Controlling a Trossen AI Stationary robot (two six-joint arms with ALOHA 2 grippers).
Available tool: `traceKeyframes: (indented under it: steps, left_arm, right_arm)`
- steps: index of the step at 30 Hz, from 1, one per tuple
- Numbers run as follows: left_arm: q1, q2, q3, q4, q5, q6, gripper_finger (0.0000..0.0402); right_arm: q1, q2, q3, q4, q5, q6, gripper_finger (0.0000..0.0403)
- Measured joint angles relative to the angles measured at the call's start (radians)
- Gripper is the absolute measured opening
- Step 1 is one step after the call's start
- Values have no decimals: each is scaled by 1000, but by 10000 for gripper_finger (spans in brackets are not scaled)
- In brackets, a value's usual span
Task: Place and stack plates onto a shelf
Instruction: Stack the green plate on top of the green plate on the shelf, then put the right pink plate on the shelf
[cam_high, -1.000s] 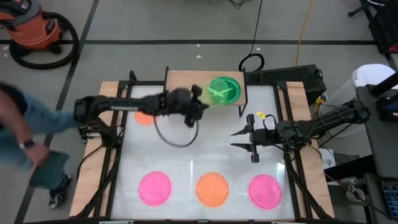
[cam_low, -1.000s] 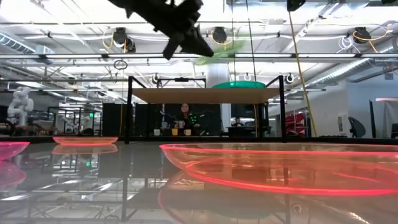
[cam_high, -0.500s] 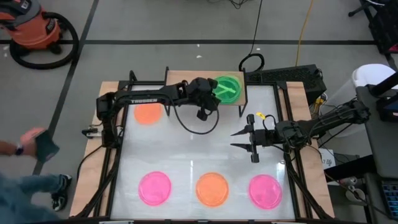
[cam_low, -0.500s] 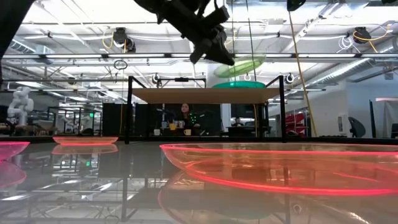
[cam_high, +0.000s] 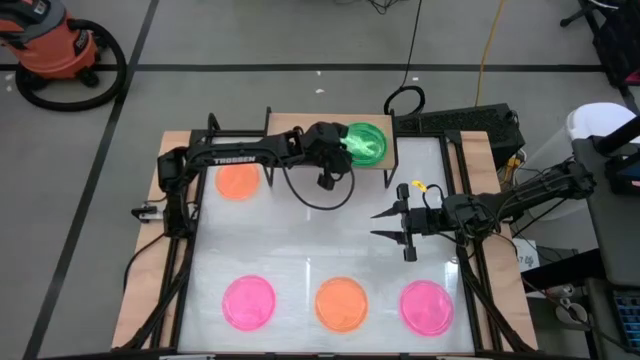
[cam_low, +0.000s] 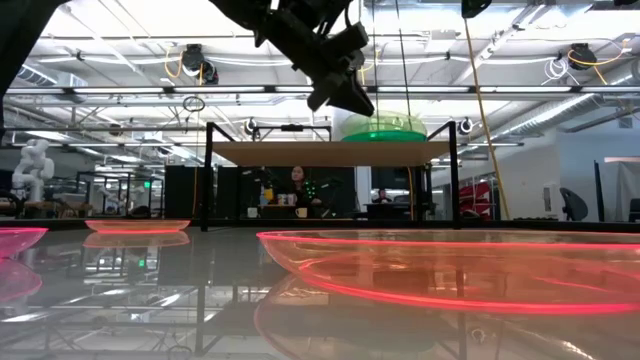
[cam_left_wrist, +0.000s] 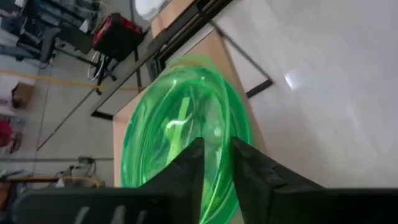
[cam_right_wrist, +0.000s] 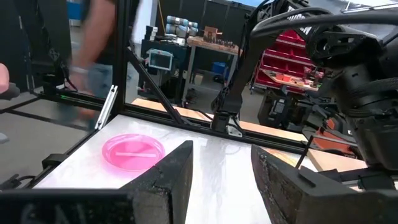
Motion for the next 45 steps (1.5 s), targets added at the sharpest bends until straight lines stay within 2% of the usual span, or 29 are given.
traceKeyframes:
  steps: [7, 10, 20, 24, 26, 29, 37, 41, 45]
  left_arm:
    - [-4, -19, 0, -1, -65, -47, 141]
    - [-8, -60, -1, -12, -94, -123, 152]
    - [-7, -213, -2, -33, -48, -248, 154]
    - [-1, -310, -45, -37, 27, -308, 154]
    - [2, -365, -102, -30, 54, -324, 154]
    - [6, -463, -236, 94, 75, -361, 154]
    - [-12, -665, -690, 531, 154, -520, 154]
    - [-45, -700, -856, 738, 155, -556, 154]
    - [-69, -701, -945, 897, 155, -578, 154]
  right_arm:
    - [0, 0, 0, -21, 0, 16, 144]
    - [0, 0, 0, -37, 0, 26, 144]
    - [7, 0, 0, -81, 18, 67, 144]
    - [16, 0, 0, -132, 75, 80, 144]
    - [19, 0, 0, -150, 98, 96, 144]
    - [20, 0, 0, -161, 106, 98, 144]
    - [19, 0, 0, -190, 131, 153, 144]
    - [17, 1, 15, -222, 131, 158, 144]
    - [6, 1, 58, -307, 131, 202, 144]
